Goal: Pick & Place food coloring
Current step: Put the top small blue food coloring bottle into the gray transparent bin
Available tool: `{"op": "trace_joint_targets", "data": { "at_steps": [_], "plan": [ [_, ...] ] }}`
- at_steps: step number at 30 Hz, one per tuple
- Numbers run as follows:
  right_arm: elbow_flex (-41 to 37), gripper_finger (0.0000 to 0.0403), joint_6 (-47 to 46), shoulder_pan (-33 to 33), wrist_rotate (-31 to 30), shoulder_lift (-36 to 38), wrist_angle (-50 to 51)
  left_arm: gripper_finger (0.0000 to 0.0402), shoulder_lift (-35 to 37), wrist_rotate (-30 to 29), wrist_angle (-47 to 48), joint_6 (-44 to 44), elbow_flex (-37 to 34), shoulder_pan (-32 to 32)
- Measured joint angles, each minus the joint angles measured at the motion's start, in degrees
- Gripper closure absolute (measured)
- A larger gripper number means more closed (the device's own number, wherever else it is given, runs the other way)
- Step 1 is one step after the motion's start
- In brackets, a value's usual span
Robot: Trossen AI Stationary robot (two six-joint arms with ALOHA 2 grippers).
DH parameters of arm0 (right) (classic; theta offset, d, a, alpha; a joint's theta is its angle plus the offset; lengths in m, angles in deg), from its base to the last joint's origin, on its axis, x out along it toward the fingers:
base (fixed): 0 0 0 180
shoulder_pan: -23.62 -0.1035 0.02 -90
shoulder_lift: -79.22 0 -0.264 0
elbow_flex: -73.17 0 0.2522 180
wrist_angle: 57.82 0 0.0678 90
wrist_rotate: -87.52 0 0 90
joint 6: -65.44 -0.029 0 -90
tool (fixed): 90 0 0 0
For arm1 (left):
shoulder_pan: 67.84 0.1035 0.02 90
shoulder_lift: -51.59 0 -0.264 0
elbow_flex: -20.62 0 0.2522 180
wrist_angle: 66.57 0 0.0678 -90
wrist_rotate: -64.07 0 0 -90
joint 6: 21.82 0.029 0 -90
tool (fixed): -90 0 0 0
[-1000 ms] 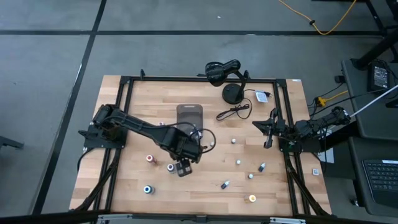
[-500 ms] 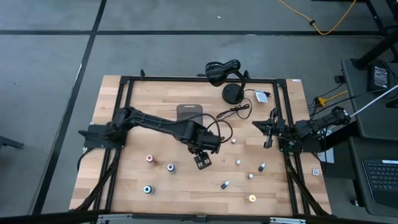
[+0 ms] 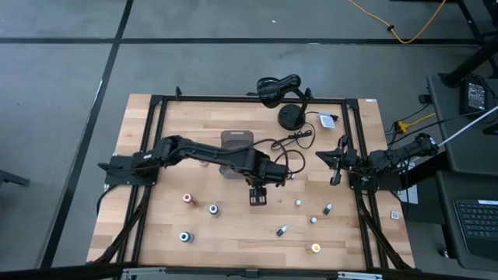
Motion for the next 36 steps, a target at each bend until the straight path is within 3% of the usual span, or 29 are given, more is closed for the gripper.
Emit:
{"op": "trace_joint_targets", "data": {
  "at_steps": [7, 15, 19, 36],
  "plan": [
    [0.0, 0.0388, 0.0, 0.0, 0.0, 0.0, 0.0, 0.0169, -2.8, -1.2, -0.6, 11.1, 0.0, 2.1],
    [0.0, 0.0388, 0.0, 0.0, 0.0, 0.0, 0.0, 0.0169, -3.3, -0.4, -6.6, 16.7, 0.0, 4.4],
    [0.0, 0.0388, 0.0, 0.0, 0.0, 0.0, 0.0, 0.0169, -3.3, 2.0, -8.3, 17.7, -0.7, 5.1],
    [0.0, 0.0388, 0.0, 0.0, 0.0, 0.0, 0.0, 0.0173, -7.7, 2.3, -8.7, 18.7, -0.8, 6.6]
  ]
}}
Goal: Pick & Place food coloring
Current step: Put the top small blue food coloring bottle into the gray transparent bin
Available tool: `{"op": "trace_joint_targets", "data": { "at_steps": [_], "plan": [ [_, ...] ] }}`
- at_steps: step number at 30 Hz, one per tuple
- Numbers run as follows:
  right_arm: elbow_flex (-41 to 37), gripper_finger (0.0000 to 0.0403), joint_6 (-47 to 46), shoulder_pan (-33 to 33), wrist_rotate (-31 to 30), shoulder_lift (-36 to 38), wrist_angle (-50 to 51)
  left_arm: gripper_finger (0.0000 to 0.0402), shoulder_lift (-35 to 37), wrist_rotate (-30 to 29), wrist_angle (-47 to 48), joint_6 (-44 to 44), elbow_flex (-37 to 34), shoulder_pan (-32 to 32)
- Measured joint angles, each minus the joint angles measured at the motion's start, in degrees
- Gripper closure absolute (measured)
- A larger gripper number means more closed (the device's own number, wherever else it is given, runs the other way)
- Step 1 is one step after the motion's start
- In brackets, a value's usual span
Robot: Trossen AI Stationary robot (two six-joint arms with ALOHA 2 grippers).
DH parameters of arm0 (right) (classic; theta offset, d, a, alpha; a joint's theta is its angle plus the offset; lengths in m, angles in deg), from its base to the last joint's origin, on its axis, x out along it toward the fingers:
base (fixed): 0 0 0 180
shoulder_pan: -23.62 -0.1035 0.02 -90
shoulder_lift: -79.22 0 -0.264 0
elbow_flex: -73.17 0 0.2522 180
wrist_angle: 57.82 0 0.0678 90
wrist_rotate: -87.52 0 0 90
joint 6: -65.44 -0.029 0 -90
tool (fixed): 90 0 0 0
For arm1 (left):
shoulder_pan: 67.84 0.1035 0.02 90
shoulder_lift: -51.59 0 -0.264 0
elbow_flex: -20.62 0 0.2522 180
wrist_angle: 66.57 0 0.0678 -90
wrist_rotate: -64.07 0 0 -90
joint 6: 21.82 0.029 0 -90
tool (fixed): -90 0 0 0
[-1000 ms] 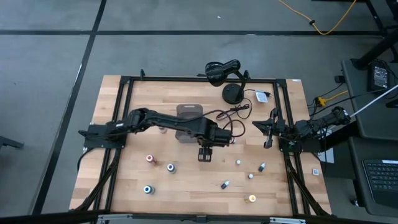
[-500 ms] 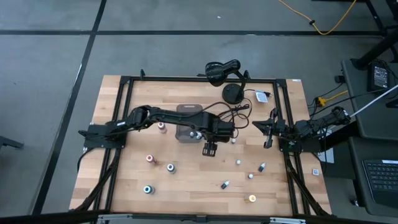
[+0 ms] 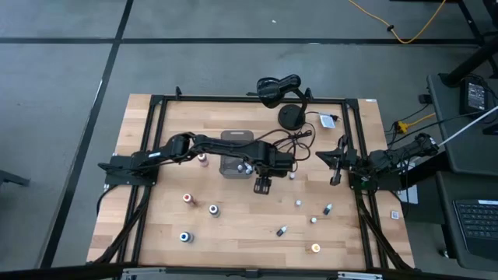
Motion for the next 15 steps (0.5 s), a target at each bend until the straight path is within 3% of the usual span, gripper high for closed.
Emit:
{"op": "trace_joint_targets", "data": {
  "at_steps": [15],
  "plan": [
    [0.0, 0.0388, 0.0, 0.0, 0.0, 0.0, 0.0, 0.0172, -2.4, 1.4, -0.2, 0.0, 0.0, 0.0]
  ]
}}
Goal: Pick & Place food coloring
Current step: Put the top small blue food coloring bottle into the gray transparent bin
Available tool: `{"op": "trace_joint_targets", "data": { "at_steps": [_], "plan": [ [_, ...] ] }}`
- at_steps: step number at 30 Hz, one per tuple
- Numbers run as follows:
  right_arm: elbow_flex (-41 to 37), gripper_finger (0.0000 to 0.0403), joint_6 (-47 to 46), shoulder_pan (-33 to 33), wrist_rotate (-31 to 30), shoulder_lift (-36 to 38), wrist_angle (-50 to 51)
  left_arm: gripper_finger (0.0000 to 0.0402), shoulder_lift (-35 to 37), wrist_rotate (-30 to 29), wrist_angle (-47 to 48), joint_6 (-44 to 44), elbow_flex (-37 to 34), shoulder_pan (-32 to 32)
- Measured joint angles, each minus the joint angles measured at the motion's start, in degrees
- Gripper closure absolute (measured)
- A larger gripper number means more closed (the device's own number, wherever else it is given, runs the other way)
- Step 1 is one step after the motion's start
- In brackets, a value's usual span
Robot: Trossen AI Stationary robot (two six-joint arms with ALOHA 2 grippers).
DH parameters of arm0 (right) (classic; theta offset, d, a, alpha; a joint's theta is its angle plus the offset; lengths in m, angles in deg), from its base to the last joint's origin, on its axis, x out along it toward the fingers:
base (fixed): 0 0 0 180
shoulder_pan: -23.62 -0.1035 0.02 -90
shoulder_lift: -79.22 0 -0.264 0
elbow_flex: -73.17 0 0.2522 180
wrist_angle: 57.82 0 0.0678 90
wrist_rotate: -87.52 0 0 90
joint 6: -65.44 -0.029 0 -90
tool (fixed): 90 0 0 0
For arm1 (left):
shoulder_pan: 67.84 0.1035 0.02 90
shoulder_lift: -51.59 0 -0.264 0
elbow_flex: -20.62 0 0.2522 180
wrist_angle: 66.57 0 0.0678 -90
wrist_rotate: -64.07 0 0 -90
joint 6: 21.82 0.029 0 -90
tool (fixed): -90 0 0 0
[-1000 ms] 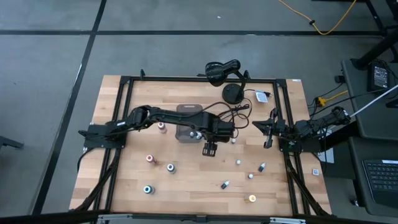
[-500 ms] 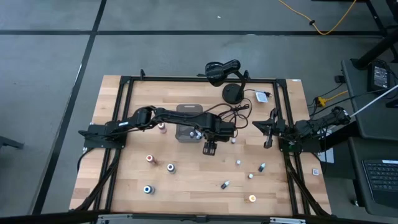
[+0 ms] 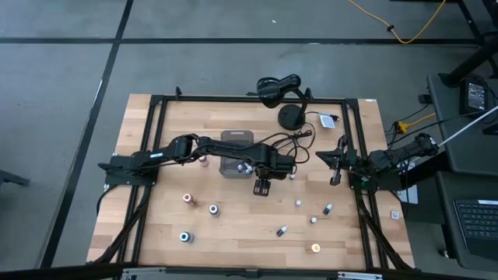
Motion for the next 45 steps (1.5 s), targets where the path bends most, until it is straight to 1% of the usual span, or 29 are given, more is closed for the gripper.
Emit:
{"op": "trace_joint_targets", "data": {
  "at_steps": [6, 14, 18, 21, 28, 37, 40, 45],
  "plan": [
    [0.0, 0.0388, 0.0, 0.0, 0.0, 0.0, 0.0, 0.0179, -0.1, 1.6, -0.3, 0.0, 0.0, 0.0],
    [0.0, 0.0388, 0.0, 0.0, 0.0, 0.0, 0.0, 0.0191, -0.5, 1.3, -0.5, 0.0, 0.0, 0.0],
    [0.0, 0.0388, 0.0, 0.0, 0.0, 0.0, 0.0, 0.0199, -0.5, -0.1, -0.9, 0.0, 0.0, 0.0],
    [0.0, 0.0388, 0.0, 0.0, 0.0, 0.0, 0.0, 0.0216, -0.5, -0.1, -0.9, -0.1, 0.0, 0.0],
    [0.0, 0.0388, 0.0, 0.0, 0.0, 0.0, 0.0, 0.027, -0.5, -0.1, -0.9, -0.2, 0.0, 0.0],
    [0.0, 0.0388, 0.0, 0.0, 0.0, 0.0, 0.0, 0.0326, -0.4, 0.0, -0.8, -0.2, 0.0, 0.0],
    [0.0, 0.0388, 0.0, 0.0, 0.0, 0.0, 0.0, 0.0334, -0.4, 0.0, -0.6, -0.2, 0.0, 0.0],
    [0.0, 0.0388, 0.0, 0.0, 0.0, 0.0, 0.0, 0.033, -0.4, -0.1, 1.6, -0.2, 0.7, 0.0]
  ]
}}
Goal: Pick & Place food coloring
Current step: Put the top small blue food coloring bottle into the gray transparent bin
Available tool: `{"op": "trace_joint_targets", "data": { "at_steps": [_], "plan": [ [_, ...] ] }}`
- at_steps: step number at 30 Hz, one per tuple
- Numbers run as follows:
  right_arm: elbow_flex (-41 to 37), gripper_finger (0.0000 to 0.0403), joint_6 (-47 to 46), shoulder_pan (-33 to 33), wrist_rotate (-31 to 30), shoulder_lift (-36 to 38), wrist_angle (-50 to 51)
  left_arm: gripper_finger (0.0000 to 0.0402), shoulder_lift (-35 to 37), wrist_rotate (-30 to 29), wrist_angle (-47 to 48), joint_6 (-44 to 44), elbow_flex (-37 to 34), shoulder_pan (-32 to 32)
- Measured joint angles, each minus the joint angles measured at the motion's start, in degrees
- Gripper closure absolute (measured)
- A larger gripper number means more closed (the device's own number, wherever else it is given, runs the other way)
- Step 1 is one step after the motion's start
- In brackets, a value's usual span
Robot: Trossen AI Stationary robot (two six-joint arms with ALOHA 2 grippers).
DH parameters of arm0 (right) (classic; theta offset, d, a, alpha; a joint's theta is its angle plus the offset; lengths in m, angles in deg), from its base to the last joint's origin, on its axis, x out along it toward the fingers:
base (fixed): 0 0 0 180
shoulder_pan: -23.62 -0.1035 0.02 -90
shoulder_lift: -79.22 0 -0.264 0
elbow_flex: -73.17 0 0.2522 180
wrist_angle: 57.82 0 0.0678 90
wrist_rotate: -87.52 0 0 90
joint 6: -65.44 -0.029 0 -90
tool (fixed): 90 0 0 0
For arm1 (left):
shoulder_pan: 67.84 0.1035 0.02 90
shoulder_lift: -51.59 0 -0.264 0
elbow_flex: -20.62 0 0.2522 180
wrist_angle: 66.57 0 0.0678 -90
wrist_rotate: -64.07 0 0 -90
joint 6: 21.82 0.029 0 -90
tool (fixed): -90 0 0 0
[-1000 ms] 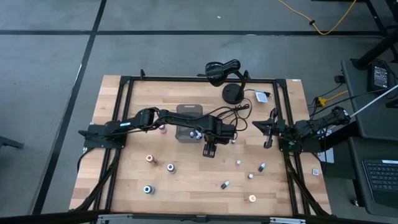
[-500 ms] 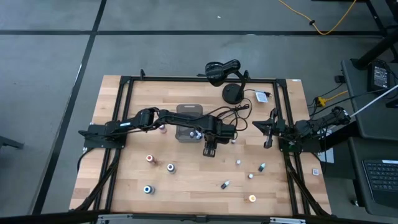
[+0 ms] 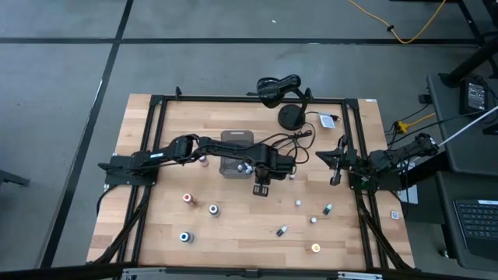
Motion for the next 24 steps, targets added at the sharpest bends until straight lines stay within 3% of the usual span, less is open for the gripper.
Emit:
{"op": "trace_joint_targets", "data": {
  "at_steps": [12, 24],
  "plan": [
    [0.0, 0.0388, 0.0, 0.0, 0.0, 0.0, 0.0, 0.0333, 0.0, -0.1, 7.8, -0.4, 10.5, 0.0],
    [0.0, 0.0388, 0.0, 0.0, 0.0, 0.0, 0.0, 0.0334, 6.4, -3.6, 14.3, -1.4, 10.0, 0.3]
  ]
}}
